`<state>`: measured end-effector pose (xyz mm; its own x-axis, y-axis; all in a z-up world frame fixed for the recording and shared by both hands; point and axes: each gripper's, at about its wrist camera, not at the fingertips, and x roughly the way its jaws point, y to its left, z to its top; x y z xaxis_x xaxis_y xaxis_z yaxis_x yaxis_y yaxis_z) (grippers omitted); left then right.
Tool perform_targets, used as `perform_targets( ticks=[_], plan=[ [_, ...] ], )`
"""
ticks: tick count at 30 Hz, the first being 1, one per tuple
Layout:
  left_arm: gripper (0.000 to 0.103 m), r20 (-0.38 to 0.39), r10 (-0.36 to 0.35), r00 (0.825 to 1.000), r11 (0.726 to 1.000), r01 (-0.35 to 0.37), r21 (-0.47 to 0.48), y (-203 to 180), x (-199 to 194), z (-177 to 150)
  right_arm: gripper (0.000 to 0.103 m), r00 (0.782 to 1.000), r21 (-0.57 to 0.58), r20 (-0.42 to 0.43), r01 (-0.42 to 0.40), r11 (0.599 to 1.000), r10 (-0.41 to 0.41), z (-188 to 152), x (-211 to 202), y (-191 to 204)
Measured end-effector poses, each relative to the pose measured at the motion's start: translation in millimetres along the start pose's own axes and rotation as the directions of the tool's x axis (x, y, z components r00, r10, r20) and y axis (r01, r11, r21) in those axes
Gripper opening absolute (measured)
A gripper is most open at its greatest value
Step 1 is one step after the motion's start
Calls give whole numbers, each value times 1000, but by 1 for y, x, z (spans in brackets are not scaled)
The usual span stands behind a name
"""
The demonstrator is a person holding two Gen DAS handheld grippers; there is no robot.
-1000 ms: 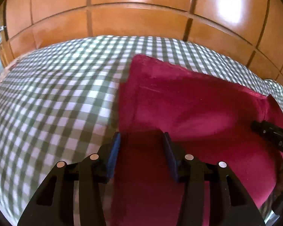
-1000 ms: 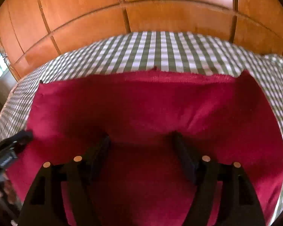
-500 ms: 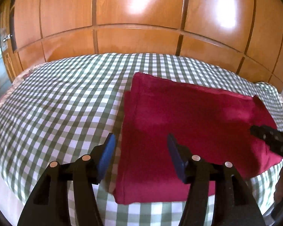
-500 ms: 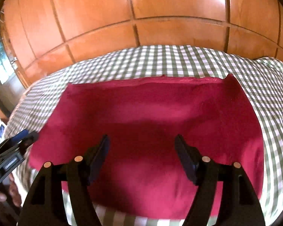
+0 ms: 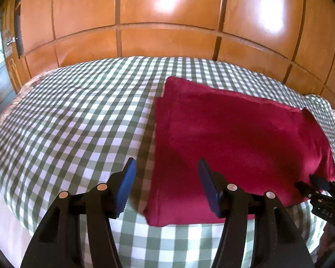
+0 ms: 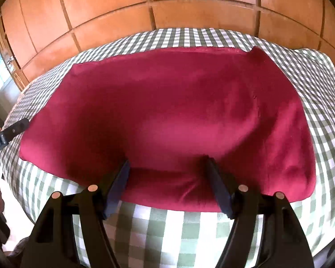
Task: Fold small clothes
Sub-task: 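Press the folded sweater flat with both open tools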
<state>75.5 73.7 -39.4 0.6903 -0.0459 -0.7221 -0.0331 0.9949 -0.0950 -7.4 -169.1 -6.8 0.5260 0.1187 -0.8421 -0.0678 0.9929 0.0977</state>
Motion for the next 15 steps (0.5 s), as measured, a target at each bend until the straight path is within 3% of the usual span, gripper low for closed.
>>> perform_targets(
  ticks=[4, 7, 11, 15],
  plan=[
    [57, -42, 53, 998, 998, -54, -22, 15, 10, -5, 71, 1000, 4, 9, -1, 1000, 1, -1, 0, 0],
    [62, -87, 37, 996, 996, -43, -79, 32, 20, -9, 72, 1000, 10, 20, -14, 1000, 14, -3, 0, -1],
    [61, -82, -107, 991, 968, 84, -238, 59, 12, -9, 72, 1000, 10, 23, -16, 1000, 16, -3, 0, -1],
    [61, -34, -227, 973, 934, 207, -292, 72, 4, -1, 73, 999, 13, 33, -15, 1000, 15, -4, 1, 0]
  ],
)
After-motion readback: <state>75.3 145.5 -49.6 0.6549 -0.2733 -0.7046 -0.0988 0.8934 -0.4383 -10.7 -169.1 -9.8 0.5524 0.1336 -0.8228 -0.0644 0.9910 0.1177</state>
